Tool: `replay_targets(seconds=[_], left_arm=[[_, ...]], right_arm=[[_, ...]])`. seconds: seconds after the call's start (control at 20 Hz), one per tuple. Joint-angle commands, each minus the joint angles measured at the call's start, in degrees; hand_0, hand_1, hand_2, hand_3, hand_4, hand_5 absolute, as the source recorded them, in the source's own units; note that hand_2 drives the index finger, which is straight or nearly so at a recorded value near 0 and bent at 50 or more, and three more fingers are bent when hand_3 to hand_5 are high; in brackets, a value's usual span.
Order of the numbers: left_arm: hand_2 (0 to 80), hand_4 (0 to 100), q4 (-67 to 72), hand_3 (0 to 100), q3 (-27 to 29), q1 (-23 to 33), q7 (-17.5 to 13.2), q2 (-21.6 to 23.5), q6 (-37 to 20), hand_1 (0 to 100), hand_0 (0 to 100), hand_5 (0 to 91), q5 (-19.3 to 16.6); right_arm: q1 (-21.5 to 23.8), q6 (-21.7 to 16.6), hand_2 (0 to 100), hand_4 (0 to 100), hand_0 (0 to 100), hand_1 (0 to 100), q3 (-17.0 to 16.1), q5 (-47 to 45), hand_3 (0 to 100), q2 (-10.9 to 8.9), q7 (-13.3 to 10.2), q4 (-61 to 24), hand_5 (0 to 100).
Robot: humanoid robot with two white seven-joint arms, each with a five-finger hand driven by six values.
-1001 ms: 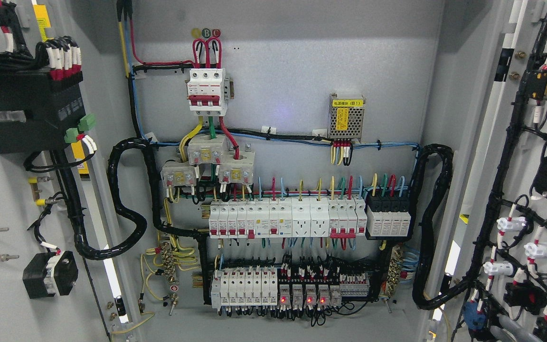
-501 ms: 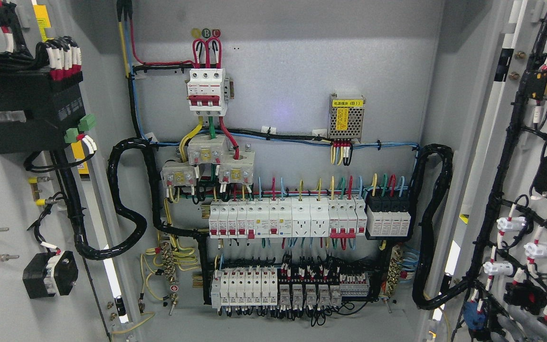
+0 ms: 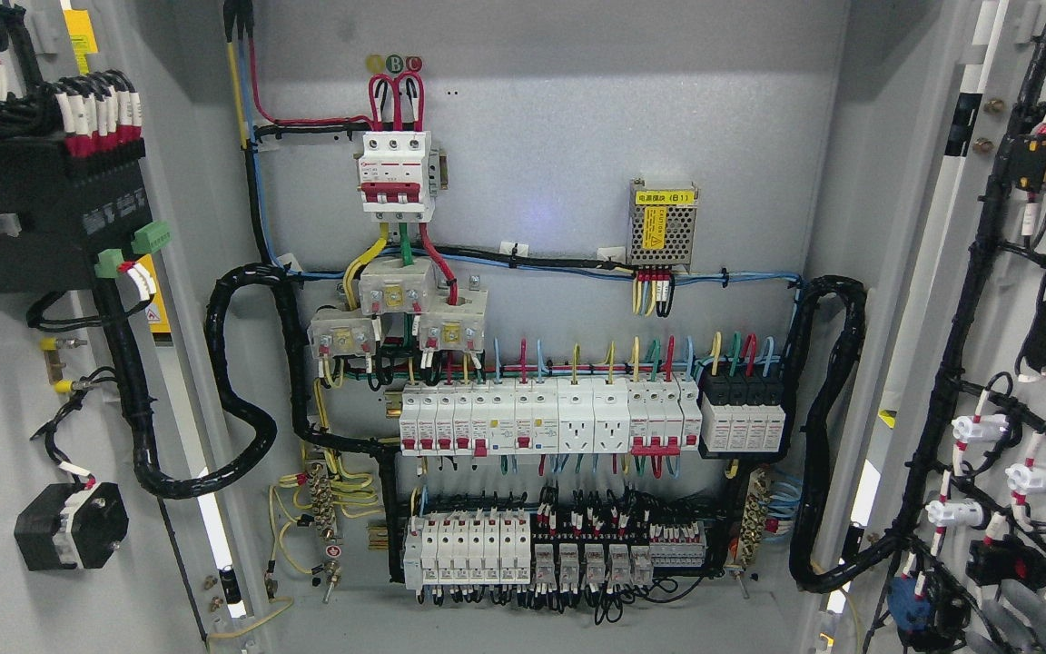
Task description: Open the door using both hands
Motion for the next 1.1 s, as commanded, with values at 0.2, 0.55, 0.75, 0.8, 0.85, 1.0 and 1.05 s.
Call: replay_targets(seconds=[0.2,0.55,0.75,0.8,0.85,1.0,1.05], left_arm=[[0.0,0,5.76,0,6.62,0.12,-1.06,1.46,0.13,0,0,0.0,3.36],[0.0,0,10.42,0,6.88,-2.07,-5.28,2.77,0.66,0,0,0.0,4.25],[0.0,0,12.35,0,7.06,-3.13,-5.9,3.22,0.66,0,0,0.0,4.42],[0.0,0,12.44,0,7.67,-3.05,-6.08,3.22,0.66,0,0,0.0,4.6],[0.0,0,12.44,0,8.54,-2.96,-6.34,3.22,0.66,0,0,0.0,5.29],[0.0,0,12.44,0,10.74,-2.7,-6.87,3.22,0.75,0,0,0.0,8.19],[0.0,0,12.44,0,11.36,-2.61,-6.87,3.22,0.75,0,0,0.0,8.46]], right_arm=[[1.08,-0.05,0,0,21,8,-4.93,-0.11,0,4.44,0.0,1.05,0],[1.08,-0.05,0,0,21,8,-8.88,-0.11,0,6.11,0.09,1.4,0],[1.17,-0.05,0,0,21,8,-10.91,-0.19,0,6.64,0.09,1.31,0],[1.25,-0.22,0,0,21,8,-11.08,-0.19,0,6.64,0.09,1.31,0],[1.6,-0.22,0,0,21,8,-11.26,-0.11,0,6.64,0.09,1.31,0],[2.22,-0.31,0,0,21,8,-11.53,-0.11,0,6.64,0.09,1.14,0],[2.39,-0.31,0,0,21,8,-12.05,-0.11,0,6.72,0.09,1.14,0]])
